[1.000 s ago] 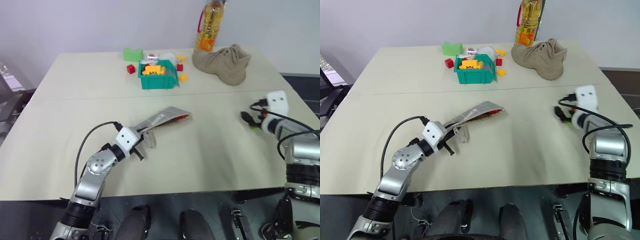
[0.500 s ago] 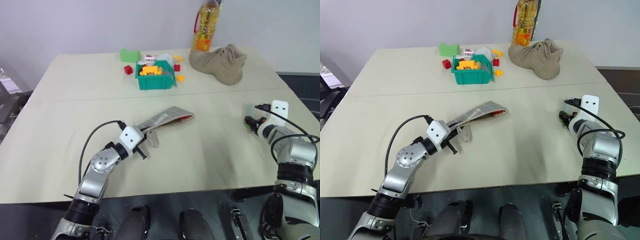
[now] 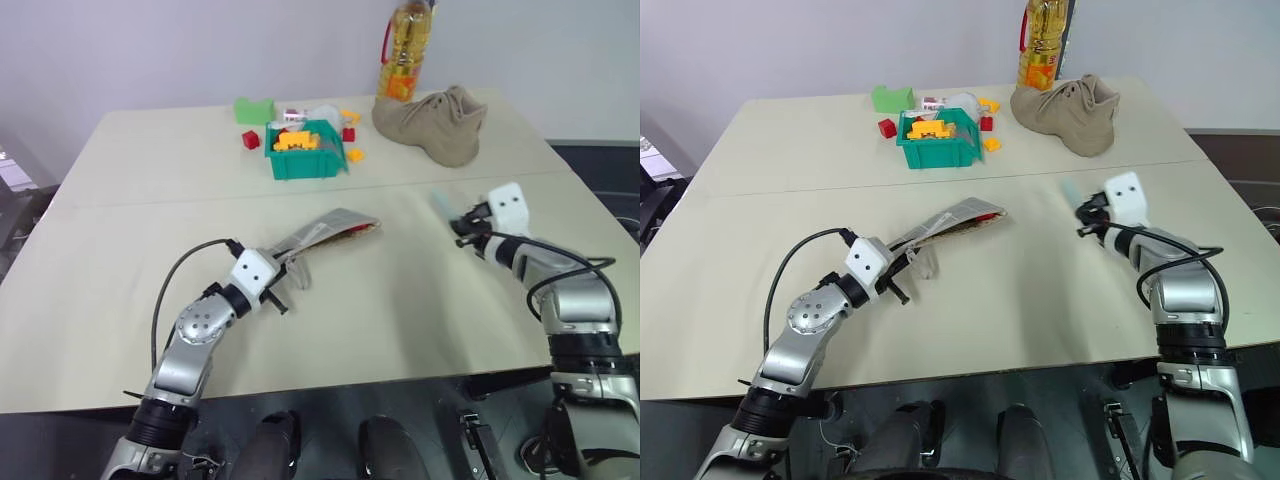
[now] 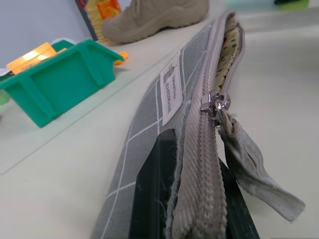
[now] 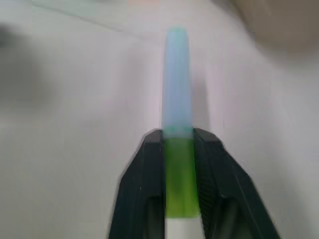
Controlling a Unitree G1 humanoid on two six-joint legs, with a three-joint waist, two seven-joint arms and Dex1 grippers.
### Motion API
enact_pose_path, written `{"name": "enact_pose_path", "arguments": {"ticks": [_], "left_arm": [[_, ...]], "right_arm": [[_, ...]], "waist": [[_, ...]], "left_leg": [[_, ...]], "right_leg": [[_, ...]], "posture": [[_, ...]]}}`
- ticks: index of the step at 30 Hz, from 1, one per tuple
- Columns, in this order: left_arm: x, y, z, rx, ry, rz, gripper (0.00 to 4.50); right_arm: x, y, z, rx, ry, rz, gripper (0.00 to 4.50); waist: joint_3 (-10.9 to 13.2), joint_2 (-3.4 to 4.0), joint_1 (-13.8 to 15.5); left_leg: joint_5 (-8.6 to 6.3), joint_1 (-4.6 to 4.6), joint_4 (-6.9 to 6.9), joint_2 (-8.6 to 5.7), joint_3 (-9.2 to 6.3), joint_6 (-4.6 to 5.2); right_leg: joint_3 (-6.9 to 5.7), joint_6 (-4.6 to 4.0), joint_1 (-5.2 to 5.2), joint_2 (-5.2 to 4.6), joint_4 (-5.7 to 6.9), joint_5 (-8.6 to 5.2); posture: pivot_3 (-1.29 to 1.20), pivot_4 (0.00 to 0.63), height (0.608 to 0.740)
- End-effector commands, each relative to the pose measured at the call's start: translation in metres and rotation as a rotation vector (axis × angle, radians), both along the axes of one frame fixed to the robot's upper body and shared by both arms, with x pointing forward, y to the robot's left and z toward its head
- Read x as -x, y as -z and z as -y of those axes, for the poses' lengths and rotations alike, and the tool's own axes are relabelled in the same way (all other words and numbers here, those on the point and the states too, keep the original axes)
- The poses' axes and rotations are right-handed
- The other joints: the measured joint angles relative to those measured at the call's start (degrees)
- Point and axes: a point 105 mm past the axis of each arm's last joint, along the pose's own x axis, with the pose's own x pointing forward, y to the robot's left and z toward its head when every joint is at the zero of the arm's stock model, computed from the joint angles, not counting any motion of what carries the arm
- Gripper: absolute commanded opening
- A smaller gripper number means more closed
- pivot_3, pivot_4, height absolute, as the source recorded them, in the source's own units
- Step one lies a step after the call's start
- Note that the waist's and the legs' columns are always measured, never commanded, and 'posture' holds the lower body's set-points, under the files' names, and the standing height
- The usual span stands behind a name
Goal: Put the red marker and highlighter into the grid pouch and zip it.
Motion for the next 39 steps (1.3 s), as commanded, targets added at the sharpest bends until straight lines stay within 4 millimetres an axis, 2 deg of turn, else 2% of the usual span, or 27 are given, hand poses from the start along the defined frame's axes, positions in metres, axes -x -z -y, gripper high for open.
{"name": "enact_pose_path", "arguments": {"ticks": [1,6,9,22,32,39], "left_arm": [[-0.005,-0.011,-0.014,0.006,-0.038,0.038,0.0],[-0.006,-0.012,-0.017,-0.001,-0.037,0.042,0.0],[-0.005,-0.014,-0.015,0.002,-0.029,0.051,0.0],[0.003,-0.013,-0.002,-0.033,0.046,0.067,0.0],[0.01,-0.017,0.014,-0.053,0.158,0.074,0.0],[0.014,-0.019,0.022,-0.051,0.198,0.076,0.0]], "right_arm": [[0.025,-0.021,-0.038,0.138,-0.282,0.098,0.24],[0.031,-0.023,-0.048,0.206,-0.378,0.113,0.24],[0.032,-0.015,-0.055,0.272,-0.427,0.105,0.24],[0.028,-0.006,-0.06,0.416,-0.457,0.138,0.24],[0.037,-0.008,-0.102,0.702,-0.659,0.274,0.24],[0.042,-0.005,-0.133,0.759,-0.773,0.382,0.24]], "waist": [[0.0,-0.03,0.0],[0.0,-0.08,0.3],[0.0,-0.08,0.2],[0.0,-0.08,0.2],[0.0,-0.08,0.2],[0.0,-0.08,0.1]], "left_leg": [[0.0,0.01,0.02,0.01,-0.01,0.0],[-0.02,0.0,0.11,-0.02,-0.03,0.03],[-0.02,0.0,0.09,-0.02,-0.03,0.02],[-0.03,-0.01,0.08,-0.02,-0.03,0.01],[-0.02,-0.02,0.08,-0.02,-0.02,0.0],[-0.02,-0.02,0.07,-0.02,-0.03,0.0]], "right_leg": [[-0.01,0.01,0.03,0.01,-0.01,-0.01],[-0.01,0.01,0.1,-0.03,-0.03,0.0],[-0.01,0.0,0.07,-0.04,-0.03,0.0],[0.0,0.0,0.04,-0.05,-0.03,0.0],[0.0,0.0,0.02,-0.05,-0.03,0.0],[0.0,0.0,0.01,-0.04,-0.03,0.0]], "posture": [[0.0,0.15,0.74],[0.0,0.15,0.74],[0.0,0.15,0.74],[0.0,0.15,0.74],[0.0,0.15,0.74],[0.0,0.15,0.74]]}}
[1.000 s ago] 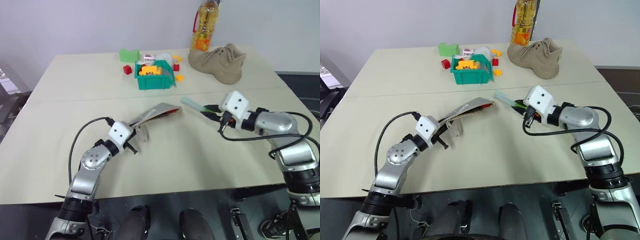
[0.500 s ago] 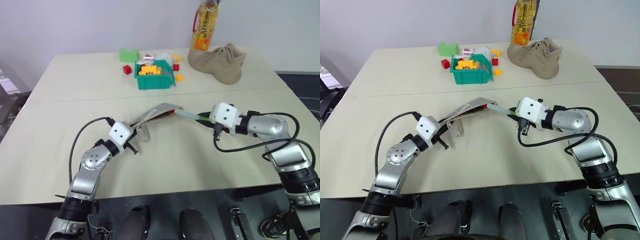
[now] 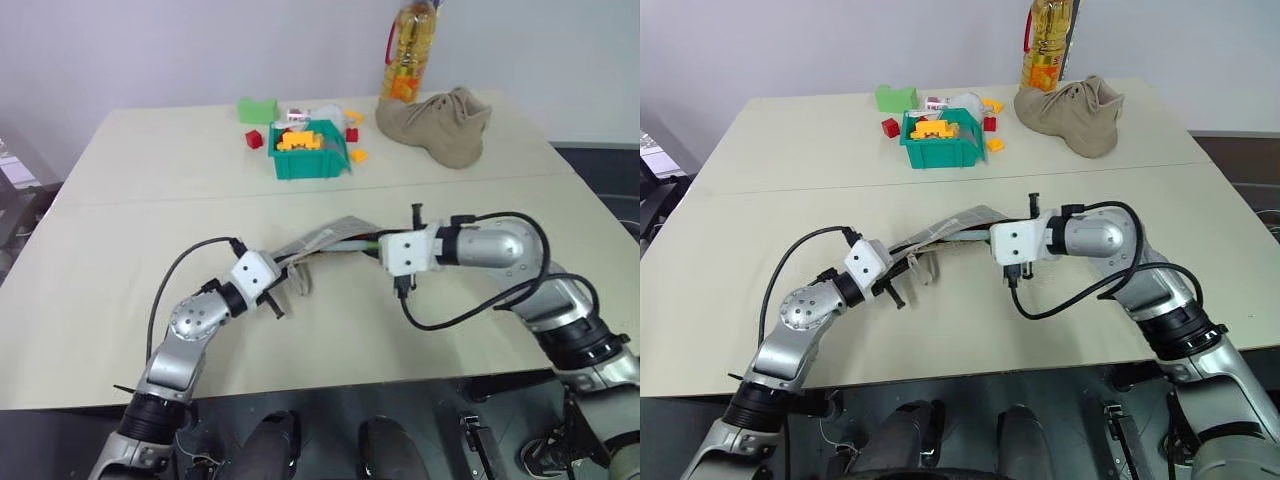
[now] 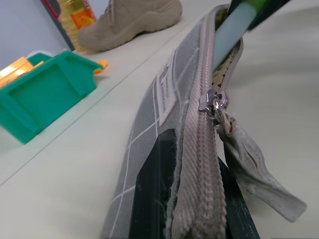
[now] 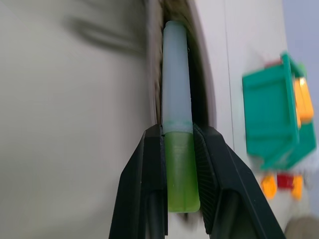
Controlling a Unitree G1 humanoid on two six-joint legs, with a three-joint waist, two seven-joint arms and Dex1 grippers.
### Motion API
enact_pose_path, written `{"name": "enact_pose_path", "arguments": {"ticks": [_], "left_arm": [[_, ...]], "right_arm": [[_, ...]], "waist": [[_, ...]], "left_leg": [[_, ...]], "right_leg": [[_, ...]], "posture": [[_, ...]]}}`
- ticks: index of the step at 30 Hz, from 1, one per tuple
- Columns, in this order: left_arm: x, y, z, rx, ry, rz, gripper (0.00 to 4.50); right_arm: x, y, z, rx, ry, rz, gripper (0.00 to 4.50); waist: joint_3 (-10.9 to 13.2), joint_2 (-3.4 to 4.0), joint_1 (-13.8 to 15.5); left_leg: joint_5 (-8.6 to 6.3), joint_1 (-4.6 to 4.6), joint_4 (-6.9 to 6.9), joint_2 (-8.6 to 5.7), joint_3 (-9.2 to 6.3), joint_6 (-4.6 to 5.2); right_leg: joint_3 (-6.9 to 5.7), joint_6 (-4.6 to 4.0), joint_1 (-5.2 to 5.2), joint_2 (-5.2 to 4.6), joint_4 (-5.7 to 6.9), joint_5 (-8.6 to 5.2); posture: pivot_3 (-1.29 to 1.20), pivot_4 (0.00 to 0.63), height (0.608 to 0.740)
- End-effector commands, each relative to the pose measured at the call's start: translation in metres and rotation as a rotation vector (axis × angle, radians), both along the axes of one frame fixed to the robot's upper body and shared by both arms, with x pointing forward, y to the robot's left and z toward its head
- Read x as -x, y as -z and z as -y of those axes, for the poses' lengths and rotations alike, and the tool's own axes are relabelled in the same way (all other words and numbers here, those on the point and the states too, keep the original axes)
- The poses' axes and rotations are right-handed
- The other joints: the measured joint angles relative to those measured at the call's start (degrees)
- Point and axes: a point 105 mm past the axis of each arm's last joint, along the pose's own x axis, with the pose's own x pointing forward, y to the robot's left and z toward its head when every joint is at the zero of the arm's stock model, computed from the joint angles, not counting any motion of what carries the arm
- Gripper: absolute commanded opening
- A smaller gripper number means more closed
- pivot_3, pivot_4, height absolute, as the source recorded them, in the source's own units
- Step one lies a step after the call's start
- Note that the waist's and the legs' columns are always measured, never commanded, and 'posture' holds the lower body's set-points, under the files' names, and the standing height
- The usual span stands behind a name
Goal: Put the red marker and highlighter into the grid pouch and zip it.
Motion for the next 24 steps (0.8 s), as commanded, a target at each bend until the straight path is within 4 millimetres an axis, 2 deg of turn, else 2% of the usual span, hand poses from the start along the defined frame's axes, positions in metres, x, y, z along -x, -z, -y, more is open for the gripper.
{"name": "enact_pose_path", "arguments": {"ticks": [1,4,10,11,12,16,20,24], "left_arm": [[0.006,-0.018,0.011,0.031,0.056,0.061,0.0],[0.007,-0.018,0.011,0.035,0.051,0.059,0.0],[0.006,-0.02,0.007,0.078,0.02,0.042,0.0],[0.006,-0.02,0.007,0.081,0.019,0.041,0.0],[0.006,-0.021,0.007,0.085,0.018,0.04,0.0],[0.002,-0.022,0.006,0.115,-0.001,0.023,0.0],[-0.014,-0.032,0.001,0.216,-0.069,-0.012,0.0],[-0.025,-0.043,0.007,0.291,-0.089,-0.025,0.0]], "right_arm": [[0.004,-0.013,-0.018,-0.004,-0.085,0.089,0.24],[0.004,-0.012,-0.019,0.002,-0.094,0.086,0.24],[-0.004,-0.022,-0.009,-0.056,-0.034,0.108,3.24],[-0.004,-0.023,-0.008,-0.058,-0.03,0.11,3.92],[-0.004,-0.024,-0.006,-0.076,-0.022,0.112,4.36],[0.0,-0.039,0.003,-0.212,0.02,0.056,4.36],[0.01,-0.063,0.021,-0.497,0.102,-0.148,4.36],[0.027,-0.061,0.02,-0.617,0.107,-0.353,4.36]], "waist": [[0.0,0.0,0.0],[0.0,0.0,0.0],[0.0,0.0,0.1],[0.0,0.0,0.0],[0.0,0.0,0.0],[0.0,0.0,0.1],[0.0,-0.02,0.6],[0.0,-0.03,1.1]], "left_leg": [[0.0,0.0,0.0,0.0,0.0,0.0],[0.0,0.0,0.0,0.0,0.0,0.0],[0.0,0.0,0.0,0.0,-0.01,0.0],[0.0,0.0,0.0,0.0,-0.01,-0.01],[0.0,0.0,0.0,0.0,-0.01,-0.01],[0.0,0.0,0.01,0.0,-0.01,0.0],[0.0,-0.02,0.03,-0.01,-0.06,0.0],[-0.01,-0.02,0.05,-0.01,-0.05,0.01]], "right_leg": [[0.0,0.0,0.0,0.0,0.0,0.0],[0.0,0.0,0.01,0.0,0.0,0.0],[0.0,0.0,0.01,0.0,0.0,0.0],[0.0,0.0,0.0,0.0,0.0,0.0],[0.0,0.0,0.0,0.0,0.0,0.0],[0.0,0.0,0.02,0.0,0.0,0.0],[0.0,0.0,0.03,0.0,0.0,0.0],[0.0,-0.01,0.04,-0.01,0.0,0.01]], "posture": [[0.0,0.15,0.74],[0.0,0.15,0.74],[0.0,0.15,0.74],[0.0,0.15,0.74],[0.0,0.15,0.74],[0.0,0.15,0.74],[0.0,0.15,0.74],[0.0,0.15,0.74]]}}
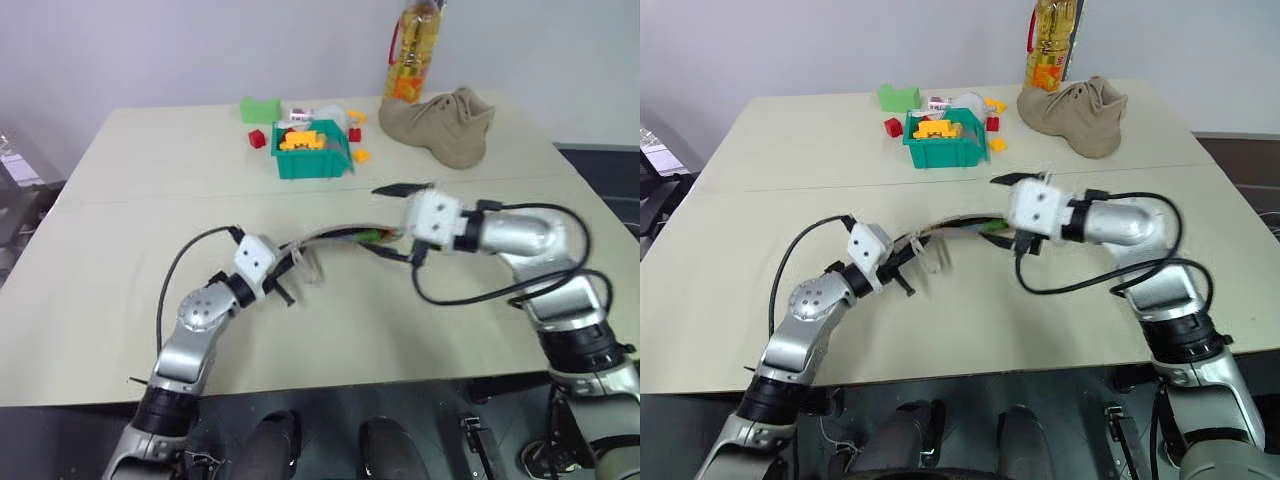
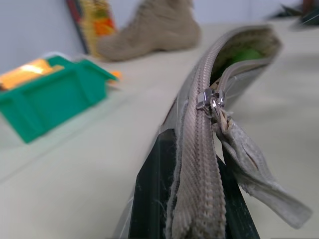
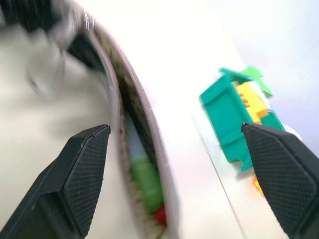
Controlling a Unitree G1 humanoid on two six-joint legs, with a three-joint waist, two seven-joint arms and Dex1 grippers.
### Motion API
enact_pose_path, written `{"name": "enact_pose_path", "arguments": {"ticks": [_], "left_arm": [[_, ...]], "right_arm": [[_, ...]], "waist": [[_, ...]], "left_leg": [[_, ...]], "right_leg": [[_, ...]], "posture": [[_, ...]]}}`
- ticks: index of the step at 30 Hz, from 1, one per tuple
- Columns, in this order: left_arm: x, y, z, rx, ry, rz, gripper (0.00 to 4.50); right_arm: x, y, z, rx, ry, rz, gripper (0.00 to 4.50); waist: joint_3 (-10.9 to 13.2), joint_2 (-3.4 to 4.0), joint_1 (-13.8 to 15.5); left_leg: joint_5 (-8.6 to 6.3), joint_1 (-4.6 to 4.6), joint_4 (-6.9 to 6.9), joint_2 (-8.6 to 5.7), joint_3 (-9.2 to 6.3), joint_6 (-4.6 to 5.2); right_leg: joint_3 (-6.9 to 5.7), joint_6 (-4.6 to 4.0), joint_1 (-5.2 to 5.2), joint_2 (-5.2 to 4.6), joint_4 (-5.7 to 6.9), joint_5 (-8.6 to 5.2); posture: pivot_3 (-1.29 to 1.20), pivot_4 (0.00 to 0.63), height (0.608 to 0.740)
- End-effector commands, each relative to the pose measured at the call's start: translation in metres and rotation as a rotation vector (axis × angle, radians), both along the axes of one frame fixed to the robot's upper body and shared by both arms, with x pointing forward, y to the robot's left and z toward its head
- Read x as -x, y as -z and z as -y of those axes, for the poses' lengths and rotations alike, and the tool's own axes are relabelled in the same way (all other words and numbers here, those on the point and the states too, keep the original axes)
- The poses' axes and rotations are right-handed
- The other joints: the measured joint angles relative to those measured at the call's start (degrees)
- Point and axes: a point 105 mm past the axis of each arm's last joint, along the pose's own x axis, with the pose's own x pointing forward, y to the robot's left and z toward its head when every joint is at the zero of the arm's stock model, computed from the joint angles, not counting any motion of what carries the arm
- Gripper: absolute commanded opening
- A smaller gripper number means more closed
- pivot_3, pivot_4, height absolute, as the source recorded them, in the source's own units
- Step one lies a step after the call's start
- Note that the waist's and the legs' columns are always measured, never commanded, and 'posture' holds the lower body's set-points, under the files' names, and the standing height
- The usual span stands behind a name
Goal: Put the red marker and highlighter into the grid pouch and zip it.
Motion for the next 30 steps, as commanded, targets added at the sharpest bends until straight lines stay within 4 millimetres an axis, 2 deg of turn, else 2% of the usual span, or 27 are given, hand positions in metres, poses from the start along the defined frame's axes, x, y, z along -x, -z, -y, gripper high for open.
{"name": "enact_pose_path", "arguments": {"ticks": [1,3,6,8,13,17,18,19,25,26,30], "left_arm": [[-0.009,-0.021,0.002,0.1,-0.028,0.021,0.0],[-0.015,-0.03,0.01,0.164,-0.03,0.013,0.0],[-0.019,-0.036,0.018,0.21,-0.026,0.005,0.0],[-0.019,-0.038,0.024,0.219,-0.019,0.004,0.0],[-0.018,-0.04,0.037,0.236,0.001,0.001,0.0],[-0.016,-0.04,0.039,0.241,0.003,0.0,0.0],[-0.016,-0.04,0.039,0.243,0.002,-0.001,0.0],[-0.016,-0.04,0.039,0.242,0.001,-0.002,0.0],[-0.015,-0.039,0.038,0.234,-0.006,0.001,0.0],[-0.016,-0.038,0.037,0.232,-0.009,0.002,0.0],[-0.018,-0.034,0.028,0.181,-0.031,0.022,0.0]], "right_arm": [[0.021,-0.001,-0.009,-0.111,-0.069,-0.138,4.36],[0.022,0.01,-0.017,-0.16,-0.05,-0.206,4.36],[0.011,0.022,-0.025,-0.237,0.039,-0.254,4.36],[-0.002,0.026,-0.031,-0.307,0.115,-0.263,4.36],[-0.015,0.032,-0.053,-0.389,0.16,-0.298,4.36],[-0.013,0.034,-0.064,-0.42,0.133,-0.349,4.36],[-0.013,0.035,-0.065,-0.418,0.128,-0.353,3.86],[-0.012,0.037,-0.067,-0.413,0.123,-0.358,3.6],[-0.015,0.037,-0.064,-0.397,0.133,-0.355,0.41],[-0.016,0.036,-0.061,-0.391,0.141,-0.348,0.03],[-0.024,0.028,-0.041,-0.365,0.187,-0.291,0.03]], "waist": [[0.0,0.0,0.3],[0.0,-0.02,0.4],[0.0,-0.02,0.3],[0.0,-0.02,0.3],[0.0,-0.02,0.3],[0.0,-0.02,0.4],[0.0,-0.02,0.3],[0.0,-0.02,0.3],[0.0,-0.02,0.2],[0.0,-0.02,0.2],[0.0,-0.02,0.2]], "left_leg": [[0.0,0.0,0.0,0.0,0.0,0.0],[0.0,-0.01,0.01,0.0,0.0,0.0],[0.0,-0.01,0.05,0.0,0.02,0.0],[0.01,-0.01,0.03,0.0,0.01,-0.01],[0.02,-0.03,0.03,-0.02,0.03,-0.03],[0.02,-0.03,0.03,-0.02,0.02,-0.02],[0.02,-0.03,0.03,-0.04,0.02,-0.02],[0.02,-0.03,0.03,-0.04,0.02,-0.02],[0.02,-0.03,0.02,-0.04,0.02,-0.02],[0.02,-0.03,0.01,-0.04,0.02,-0.02],[0.02,-0.03,0.02,-0.04,0.03,-0.02]], "right_leg": [[0.0,0.0,-0.01,0.0,0.0,0.0],[-0.01,0.0,-0.01,0.0,-0.01,0.0],[0.0,0.0,-0.01,0.0,0.01,0.0],[0.0,0.0,-0.03,0.02,0.02,0.0],[0.01,0.0,-0.06,0.02,0.03,0.01],[0.0,0.01,-0.05,0.02,0.03,0.0],[0.0,0.0,-0.05,0.02,0.03,0.0],[0.0,0.01,-0.05,0.01,0.03,0.0],[0.0,0.01,-0.06,0.02,0.03,0.0],[0.0,0.01,-0.06,0.02,0.03,0.0],[0.0,0.01,-0.06,0.02,0.03,0.0]], "posture": [[0.0,0.15,0.74],[0.0,0.15,0.74],[0.0,0.15,0.74],[0.0,0.15,0.74],[0.0,0.15,0.74],[0.0,0.15,0.74],[0.0,0.15,0.74],[0.0,0.15,0.74],[0.0,0.15,0.74],[0.0,0.15,0.74],[0.0,0.15,0.74]]}}
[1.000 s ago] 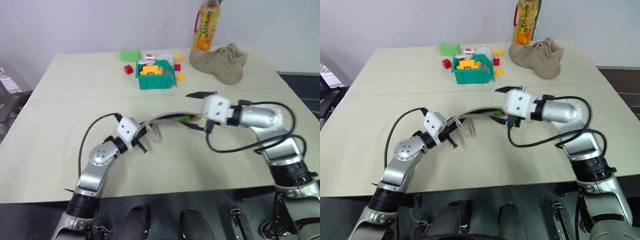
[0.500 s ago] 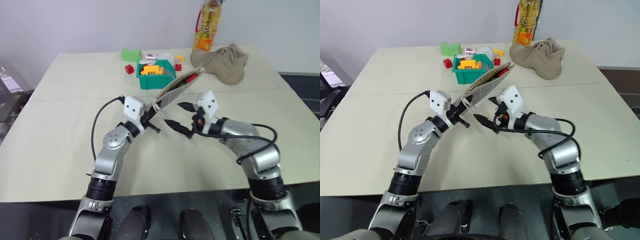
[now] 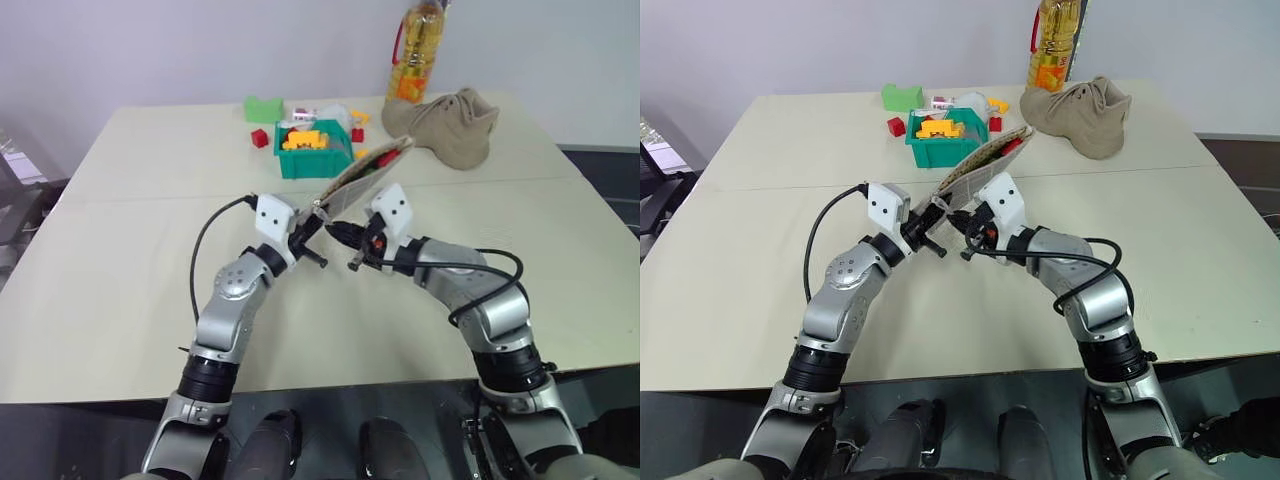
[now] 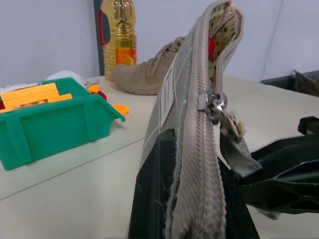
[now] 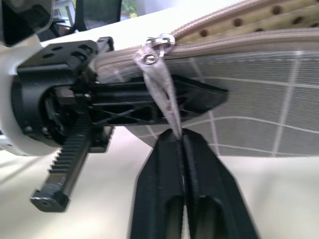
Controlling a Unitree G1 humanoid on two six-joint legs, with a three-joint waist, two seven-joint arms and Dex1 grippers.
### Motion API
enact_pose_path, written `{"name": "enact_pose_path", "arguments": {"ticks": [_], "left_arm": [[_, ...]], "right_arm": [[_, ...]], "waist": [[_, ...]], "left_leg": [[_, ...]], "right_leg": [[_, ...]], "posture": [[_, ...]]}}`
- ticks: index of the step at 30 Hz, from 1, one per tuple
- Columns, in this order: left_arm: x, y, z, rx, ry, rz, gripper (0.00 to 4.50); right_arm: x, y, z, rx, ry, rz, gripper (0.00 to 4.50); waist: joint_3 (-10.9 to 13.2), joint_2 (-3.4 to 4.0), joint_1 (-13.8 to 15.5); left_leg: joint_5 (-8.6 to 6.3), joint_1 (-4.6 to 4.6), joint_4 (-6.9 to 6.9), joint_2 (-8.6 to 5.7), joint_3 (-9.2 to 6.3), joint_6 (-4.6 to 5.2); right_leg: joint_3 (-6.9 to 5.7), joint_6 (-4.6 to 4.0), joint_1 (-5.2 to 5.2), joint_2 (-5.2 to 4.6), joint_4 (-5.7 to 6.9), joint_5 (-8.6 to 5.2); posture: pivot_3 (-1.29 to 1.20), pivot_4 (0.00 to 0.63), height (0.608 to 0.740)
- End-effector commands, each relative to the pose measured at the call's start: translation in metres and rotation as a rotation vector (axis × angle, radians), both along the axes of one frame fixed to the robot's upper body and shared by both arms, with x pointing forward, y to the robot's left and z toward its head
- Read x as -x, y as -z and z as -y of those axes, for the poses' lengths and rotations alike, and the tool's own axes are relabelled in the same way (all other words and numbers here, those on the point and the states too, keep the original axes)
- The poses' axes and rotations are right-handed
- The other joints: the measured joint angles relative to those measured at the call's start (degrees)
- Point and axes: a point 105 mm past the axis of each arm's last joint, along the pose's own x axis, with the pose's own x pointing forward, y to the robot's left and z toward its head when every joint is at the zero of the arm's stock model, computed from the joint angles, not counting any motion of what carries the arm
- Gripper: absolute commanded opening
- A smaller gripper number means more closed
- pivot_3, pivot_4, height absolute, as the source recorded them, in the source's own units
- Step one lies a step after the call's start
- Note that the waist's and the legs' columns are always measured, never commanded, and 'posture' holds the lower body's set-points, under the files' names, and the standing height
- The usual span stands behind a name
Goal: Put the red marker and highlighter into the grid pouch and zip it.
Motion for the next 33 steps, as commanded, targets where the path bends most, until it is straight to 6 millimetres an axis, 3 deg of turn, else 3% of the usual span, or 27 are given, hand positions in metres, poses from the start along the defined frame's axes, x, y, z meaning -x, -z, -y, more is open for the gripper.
{"name": "enact_pose_path", "arguments": {"ticks": [1,6,10,13,15,17,18,21,26,29,33], "left_arm": [[0.001,-0.008,-0.011,-0.054,-0.026,0.079,0.0],[-0.001,0.0,-0.026,-0.128,-0.053,0.092,0.0],[0.004,0.007,-0.038,-0.19,-0.051,0.105,0.0],[0.008,0.014,-0.047,-0.221,-0.053,0.097,0.0],[0.009,0.017,-0.051,-0.227,-0.053,0.088,0.0],[0.012,0.018,-0.053,-0.199,-0.041,0.071,0.0],[0.012,0.018,-0.055,-0.187,-0.045,0.062,0.32],[0.014,0.019,-0.062,-0.156,-0.054,0.032,1.4],[0.024,0.028,-0.093,-0.16,-0.13,-0.04,3.97],[0.039,0.036,-0.115,-0.134,-0.158,-0.105,3.97],[0.058,0.052,-0.149,-0.09,-0.262,-0.204,3.97]], "right_arm": [[-0.009,-0.028,0.022,0.021,0.052,0.116,0.03],[-0.02,-0.051,0.053,0.055,0.142,0.191,0.03],[-0.039,-0.07,0.096,0.126,0.313,0.259,0.03],[-0.049,-0.069,0.122,0.18,0.408,0.254,0.03],[-0.048,-0.063,0.125,0.199,0.404,0.235,0.03],[-0.036,-0.05,0.112,0.201,0.277,0.177,0.03],[-0.032,-0.047,0.109,0.208,0.248,0.166,0.0],[-0.02,-0.033,0.104,0.202,0.175,0.105,0.86],[0.006,-0.012,0.109,0.168,0.075,0.044,3.38],[0.017,0.005,0.124,0.155,0.081,-0.023,3.38],[0.018,0.013,0.147,0.074,0.163,-0.055,3.38]], "waist": [[0.0,0.0,0.0],[0.0,0.0,0.0],[0.0,0.0,0.0],[0.0,0.0,0.1],[0.0,0.0,0.0],[0.0,0.01,0.0],[0.0,0.01,-0.1],[0.0,0.0,-0.1],[0.0,0.0,-0.2],[0.0,0.0,-0.1],[0.0,0.01,0.1]], "left_leg": [[0.0,0.0,0.0,0.0,0.0,0.0],[0.0,0.0,-0.02,0.0,0.01,0.0],[0.0,0.0,-0.03,0.0,0.03,0.0],[0.0,0.0,-0.05,0.0,0.04,0.0],[0.0,0.0,-0.07,0.02,0.04,0.0],[0.0,0.0,-0.08,0.02,0.05,0.0],[-0.01,0.0,-0.09,0.03,0.05,0.01],[-0.01,-0.01,-0.1,0.05,0.05,0.01],[-0.02,0.0,-0.09,0.05,0.03,0.03],[-0.03,0.0,-0.08,0.05,0.04,0.05],[-0.04,0.01,-0.1,0.05,0.02,0.05]], "right_leg": [[0.0,0.0,0.0,0.0,0.0,0.0],[0.0,0.0,0.0,0.0,-0.01,0.0],[0.01,0.0,-0.01,-0.02,-0.01,0.0],[0.01,0.0,-0.02,-0.02,-0.01,0.0],[0.01,-0.01,-0.02,-0.02,-0.03,0.0],[0.02,-0.01,-0.02,-0.02,-0.03,0.0],[0.02,0.0,-0.02,-0.02,-0.04,-0.01],[0.02,0.0,-0.03,-0.01,-0.06,-0.01],[0.02,0.0,-0.01,-0.01,-0.07,-0.01],[0.03,-0.01,0.01,-0.04,-0.1,-0.01],[0.03,-0.02,0.01,-0.06,-0.1,-0.01]], "posture": [[0.0,0.15,0.74],[0.0,0.15,0.74],[0.0,0.15,0.74],[0.0,0.15,0.74],[0.0,0.15,0.74],[0.0,0.15,0.74],[0.0,0.15,0.74],[0.0,0.15,0.74],[0.0,0.15,0.74],[0.0,0.15,0.74],[0.0,0.15,0.74]]}}
